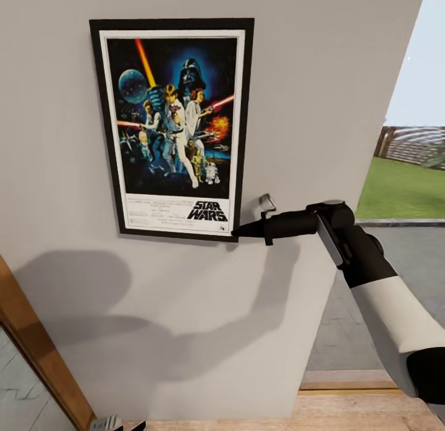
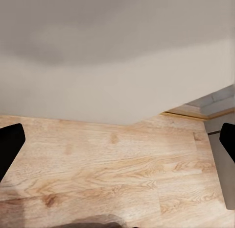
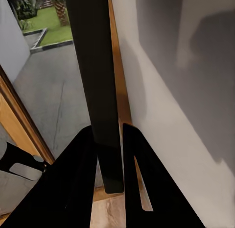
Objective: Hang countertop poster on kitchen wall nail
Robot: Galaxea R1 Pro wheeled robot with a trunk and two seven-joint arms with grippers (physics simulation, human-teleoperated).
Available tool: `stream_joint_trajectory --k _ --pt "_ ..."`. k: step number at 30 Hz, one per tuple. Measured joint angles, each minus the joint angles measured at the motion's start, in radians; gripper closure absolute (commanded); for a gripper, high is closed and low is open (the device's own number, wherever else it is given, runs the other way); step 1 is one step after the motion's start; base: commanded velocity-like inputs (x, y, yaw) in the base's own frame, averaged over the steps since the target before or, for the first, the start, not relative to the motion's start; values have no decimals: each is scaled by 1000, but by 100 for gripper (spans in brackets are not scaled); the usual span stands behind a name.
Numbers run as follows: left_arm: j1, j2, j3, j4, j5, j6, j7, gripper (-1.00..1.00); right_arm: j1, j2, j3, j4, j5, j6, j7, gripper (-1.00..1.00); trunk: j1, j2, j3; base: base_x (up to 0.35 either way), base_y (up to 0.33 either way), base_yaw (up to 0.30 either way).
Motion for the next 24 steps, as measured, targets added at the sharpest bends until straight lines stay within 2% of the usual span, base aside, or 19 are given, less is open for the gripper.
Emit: stream_joint_trajectory --k 7,12,24 --pt "0 0 0 0 0 0 0 -100 0 1 0 2 1 -4 0 100 0 0 0 0 0 0" --pt "0 0 0 0 0 0 0 -100 0 1 -1 7 33 -41 1 100 0 1 0 0 0 0" --pt "0 0 0 0 0 0 0 -100 0 1 0 6 32 -59 4 100 0 0 0 0 0 0"
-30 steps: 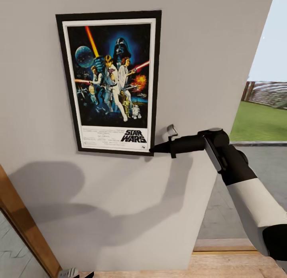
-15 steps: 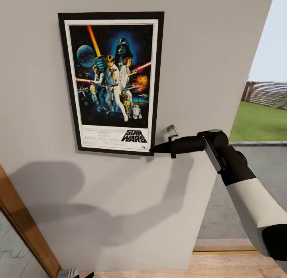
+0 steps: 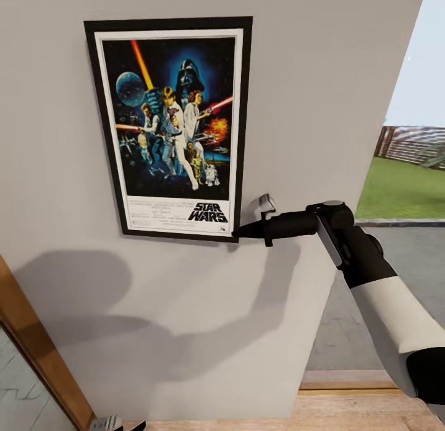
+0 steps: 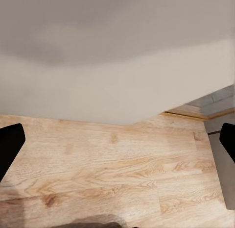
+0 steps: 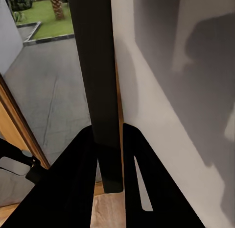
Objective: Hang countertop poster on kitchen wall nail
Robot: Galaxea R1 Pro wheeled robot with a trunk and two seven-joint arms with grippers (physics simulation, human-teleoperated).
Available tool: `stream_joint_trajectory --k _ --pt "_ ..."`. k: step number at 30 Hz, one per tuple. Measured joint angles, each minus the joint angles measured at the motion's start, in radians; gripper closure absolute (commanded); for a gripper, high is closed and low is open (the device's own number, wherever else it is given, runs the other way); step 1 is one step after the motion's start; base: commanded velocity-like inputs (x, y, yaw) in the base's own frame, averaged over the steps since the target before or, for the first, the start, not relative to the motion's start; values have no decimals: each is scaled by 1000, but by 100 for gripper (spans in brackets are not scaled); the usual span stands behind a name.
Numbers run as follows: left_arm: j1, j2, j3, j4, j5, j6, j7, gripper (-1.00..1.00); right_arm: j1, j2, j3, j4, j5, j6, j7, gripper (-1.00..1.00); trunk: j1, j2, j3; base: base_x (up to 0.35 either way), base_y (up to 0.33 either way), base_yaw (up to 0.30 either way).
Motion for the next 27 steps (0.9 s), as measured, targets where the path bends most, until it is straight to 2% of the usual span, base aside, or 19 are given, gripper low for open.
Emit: stream_joint_trajectory --k 14,27 --pt "0 0 0 0 0 0 0 -100 1 0 0 -8 0 -2 1 100 0 0 0 0 0 0" --pt "0 0 0 0 0 0 0 -100 26 0 0 -9 0 -2 -1 100 0 0 0 0 0 0"
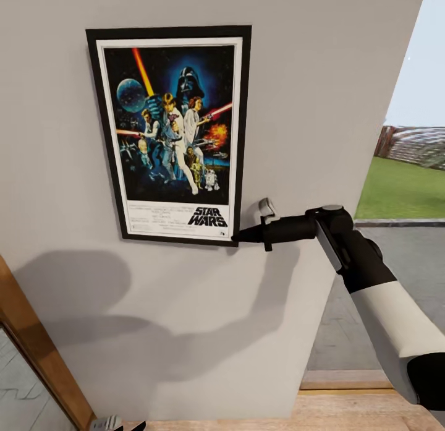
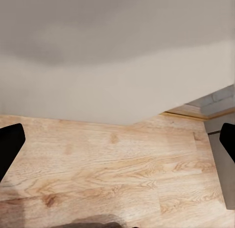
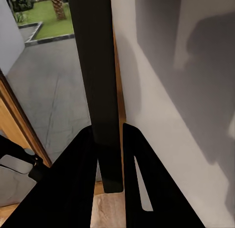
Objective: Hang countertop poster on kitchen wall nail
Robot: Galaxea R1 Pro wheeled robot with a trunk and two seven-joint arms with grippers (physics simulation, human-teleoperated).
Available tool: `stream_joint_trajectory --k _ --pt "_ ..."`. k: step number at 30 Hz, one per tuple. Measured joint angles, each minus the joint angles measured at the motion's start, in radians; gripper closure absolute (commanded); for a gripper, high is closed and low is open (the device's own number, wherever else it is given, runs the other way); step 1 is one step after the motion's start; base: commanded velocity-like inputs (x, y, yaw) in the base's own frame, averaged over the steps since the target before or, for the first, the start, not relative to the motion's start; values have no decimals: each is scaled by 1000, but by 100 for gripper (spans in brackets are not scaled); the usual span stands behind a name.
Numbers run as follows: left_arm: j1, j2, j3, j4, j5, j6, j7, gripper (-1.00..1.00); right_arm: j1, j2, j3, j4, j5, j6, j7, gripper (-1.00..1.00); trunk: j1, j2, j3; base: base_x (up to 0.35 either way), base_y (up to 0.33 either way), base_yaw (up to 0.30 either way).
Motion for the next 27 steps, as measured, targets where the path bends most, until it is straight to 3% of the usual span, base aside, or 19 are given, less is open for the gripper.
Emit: stream_joint_trajectory --k 27 --pt "0 0 0 -1 0 0 0 -100 2 0 0 0 0 0 0 100 0 0 0 0 0 0"
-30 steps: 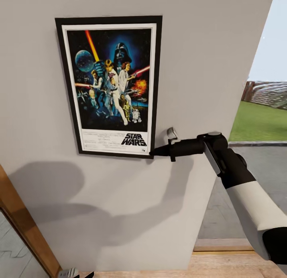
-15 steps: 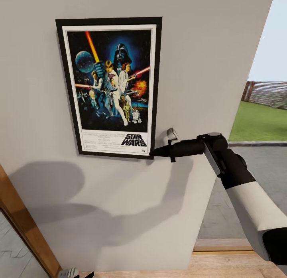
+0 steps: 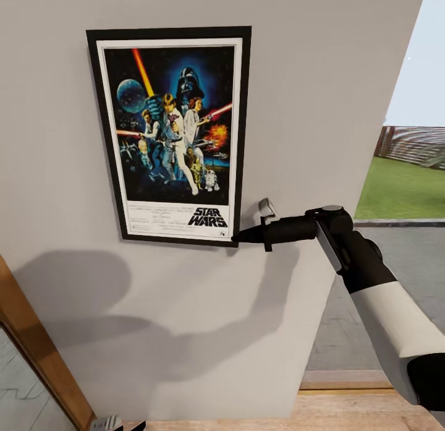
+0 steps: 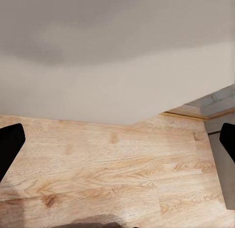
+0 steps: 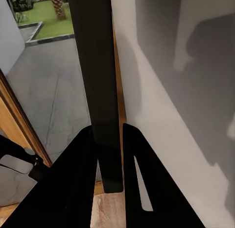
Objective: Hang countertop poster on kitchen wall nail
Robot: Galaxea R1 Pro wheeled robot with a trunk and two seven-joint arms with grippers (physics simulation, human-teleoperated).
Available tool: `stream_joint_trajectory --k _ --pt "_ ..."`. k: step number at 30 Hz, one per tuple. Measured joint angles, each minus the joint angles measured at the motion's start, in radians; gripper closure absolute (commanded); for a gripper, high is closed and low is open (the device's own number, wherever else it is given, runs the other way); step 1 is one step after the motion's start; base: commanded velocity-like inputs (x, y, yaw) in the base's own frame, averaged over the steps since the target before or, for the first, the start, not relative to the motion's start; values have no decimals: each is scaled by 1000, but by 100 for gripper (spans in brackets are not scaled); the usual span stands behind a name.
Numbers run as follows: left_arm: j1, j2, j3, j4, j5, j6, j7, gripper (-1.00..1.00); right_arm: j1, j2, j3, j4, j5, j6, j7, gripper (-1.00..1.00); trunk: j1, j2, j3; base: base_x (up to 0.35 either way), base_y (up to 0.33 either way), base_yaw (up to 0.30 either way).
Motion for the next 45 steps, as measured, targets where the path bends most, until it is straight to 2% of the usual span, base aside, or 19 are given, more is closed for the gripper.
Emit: stream_joint_trajectory --k 23,45 --pt "0 0 0 0 0 0 0 -100 0 0 0 0 0 0 0 100 0 0 0 0 1 0" --pt "0 0 0 0 0 0 0 -100 0 0 0 -1 0 0 0 100 0 0 0 0 85 0"
